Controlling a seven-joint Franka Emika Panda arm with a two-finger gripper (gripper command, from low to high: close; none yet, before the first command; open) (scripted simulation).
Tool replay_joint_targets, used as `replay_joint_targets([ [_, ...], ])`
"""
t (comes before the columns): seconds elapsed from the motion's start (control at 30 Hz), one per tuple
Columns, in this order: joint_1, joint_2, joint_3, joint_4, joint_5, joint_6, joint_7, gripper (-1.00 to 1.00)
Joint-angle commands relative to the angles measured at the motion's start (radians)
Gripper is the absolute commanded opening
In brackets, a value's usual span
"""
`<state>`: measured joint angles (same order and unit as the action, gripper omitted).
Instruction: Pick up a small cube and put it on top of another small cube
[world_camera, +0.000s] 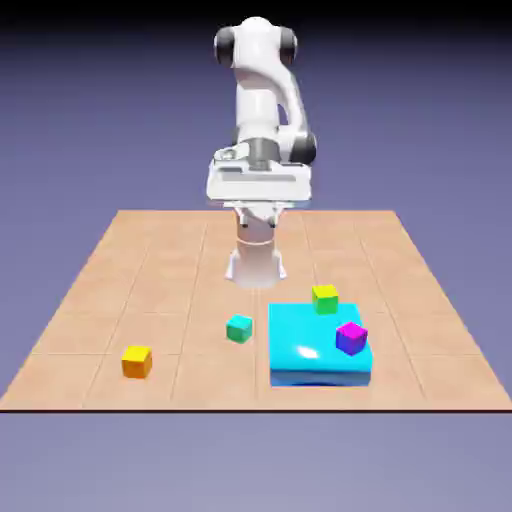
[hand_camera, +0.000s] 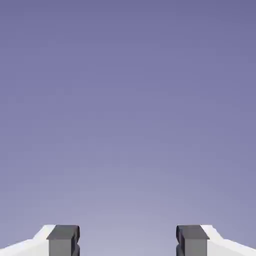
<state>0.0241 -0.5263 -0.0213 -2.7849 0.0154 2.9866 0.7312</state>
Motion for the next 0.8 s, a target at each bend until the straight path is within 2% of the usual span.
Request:
replay_joint_targets([
  [0.0,0.010,0.036,-0.018,0.021,0.013,-0.042,-0.008,0.00],
  [0.77,0.241,0.870,-0.423,0.500,0.307,-1.003,-0.195,0.00],
])
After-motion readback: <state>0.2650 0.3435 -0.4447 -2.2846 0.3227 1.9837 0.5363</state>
